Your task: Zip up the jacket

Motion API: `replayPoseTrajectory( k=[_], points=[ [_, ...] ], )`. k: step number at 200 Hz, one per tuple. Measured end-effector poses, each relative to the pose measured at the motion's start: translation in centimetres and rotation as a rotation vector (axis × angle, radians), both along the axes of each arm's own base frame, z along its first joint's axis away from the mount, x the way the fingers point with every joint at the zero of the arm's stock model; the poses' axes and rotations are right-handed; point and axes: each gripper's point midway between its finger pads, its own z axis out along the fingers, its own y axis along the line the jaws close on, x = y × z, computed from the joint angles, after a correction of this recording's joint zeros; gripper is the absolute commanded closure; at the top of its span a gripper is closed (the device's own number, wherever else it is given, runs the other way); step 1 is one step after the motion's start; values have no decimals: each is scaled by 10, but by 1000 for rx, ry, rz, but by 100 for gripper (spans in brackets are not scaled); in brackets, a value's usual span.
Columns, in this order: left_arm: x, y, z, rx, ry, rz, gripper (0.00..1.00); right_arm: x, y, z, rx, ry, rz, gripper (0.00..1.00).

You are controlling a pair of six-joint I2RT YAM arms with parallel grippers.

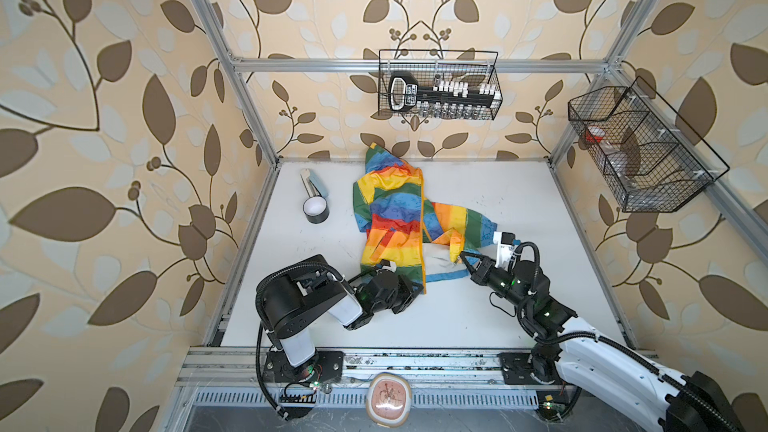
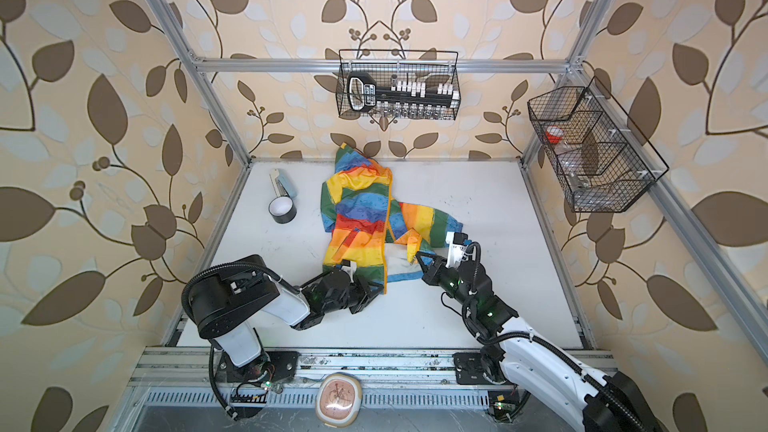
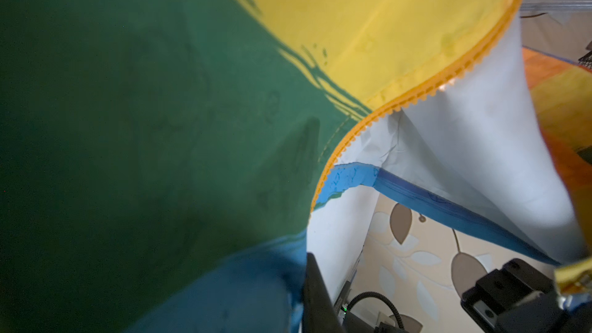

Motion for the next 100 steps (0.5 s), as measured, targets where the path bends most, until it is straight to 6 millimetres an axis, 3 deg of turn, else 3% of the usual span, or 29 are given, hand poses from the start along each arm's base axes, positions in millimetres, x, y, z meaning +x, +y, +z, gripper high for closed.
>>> replayPoseTrajectory(
  k=[28,78,100],
  points=[
    [0,0,-1,5,-4,-4,100,-1,-1,2,3,-6,0,100],
    [9,6,1,31,-8,-6,100,-3,-2,6,4,-16,1,100],
    [16,10,15,45,-33,-20,100,-5,-3,4,-8,-15,3,100]
  ],
)
